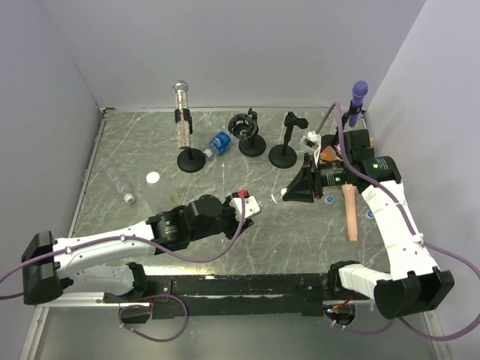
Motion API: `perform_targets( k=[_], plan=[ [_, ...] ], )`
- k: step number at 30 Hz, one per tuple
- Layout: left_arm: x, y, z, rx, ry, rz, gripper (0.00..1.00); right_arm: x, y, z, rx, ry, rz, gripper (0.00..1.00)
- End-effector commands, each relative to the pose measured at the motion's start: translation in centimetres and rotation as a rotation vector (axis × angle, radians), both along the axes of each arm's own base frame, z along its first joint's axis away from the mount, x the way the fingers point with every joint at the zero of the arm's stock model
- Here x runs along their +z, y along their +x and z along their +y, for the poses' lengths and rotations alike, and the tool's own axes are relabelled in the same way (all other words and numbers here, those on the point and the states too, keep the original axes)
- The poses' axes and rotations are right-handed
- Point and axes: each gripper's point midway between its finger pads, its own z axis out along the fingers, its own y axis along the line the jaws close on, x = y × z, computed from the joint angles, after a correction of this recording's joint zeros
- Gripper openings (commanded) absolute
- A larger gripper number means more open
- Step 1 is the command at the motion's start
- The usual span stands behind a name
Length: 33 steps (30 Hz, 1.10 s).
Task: Unscrew the bottle caps
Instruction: Unscrew the bottle cap at the corner of the board, then place the bottle cap at the center of the board, then pass from the left arm to the right
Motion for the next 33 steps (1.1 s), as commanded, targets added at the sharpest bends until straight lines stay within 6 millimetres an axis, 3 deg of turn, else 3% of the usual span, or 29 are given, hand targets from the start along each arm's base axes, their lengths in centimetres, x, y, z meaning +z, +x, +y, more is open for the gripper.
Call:
perform_targets(
  k=[1,4,7,9,12,13,16,21,26,33],
  plan=[
    [0.1,-2.2,0.8,-0.108,-0.024,0.031,0.22,1.3,-1.9,-0.3,0.199,0.018,-0.340,0.20],
    [-0.2,-2.8,1.4,-0.125,-0.032,0.051,0.22,1.4,-3.0,-0.4,0.297,0.022,-0.472,0.21],
    [0.1,-2.5,2.3,-0.090,-0.054,0.046,0.22,-0.6,-0.8,-1.4,0.243,-0.096,-0.500,0.22],
    [0.5,-2.4,2.9,-0.065,-0.075,0.043,0.22,-4.2,2.1,-3.7,0.115,-0.298,-0.463,0.23],
    [2.0,-2.8,3.6,-0.057,-0.159,0.037,0.22,-9.4,3.7,-7.1,-0.028,-0.506,-0.352,0.25],
    [2.4,-2.4,3.9,-0.027,-0.184,0.027,0.22,-11.7,3.5,-8.4,-0.075,-0.567,-0.280,0.26],
    [3.7,-2.5,4.3,-0.006,-0.293,0.023,0.22,-16.1,3.4,-11.6,-0.168,-0.701,-0.182,0.29],
    [5.3,-2.6,4.5,-0.001,-0.396,0.004,0.22,-21.9,2.8,-14.8,-0.228,-0.853,-0.083,0.32],
    [5.2,-2.7,3.9,-0.019,-0.400,0.012,0.23,-24.8,3.2,-15.8,-0.254,-0.907,-0.001,0.33],
    [4.6,-2.8,3.4,-0.036,-0.388,0.025,0.23,-26.4,4.3,-17.2,-0.305,-0.950,0.050,0.42]
  ],
)
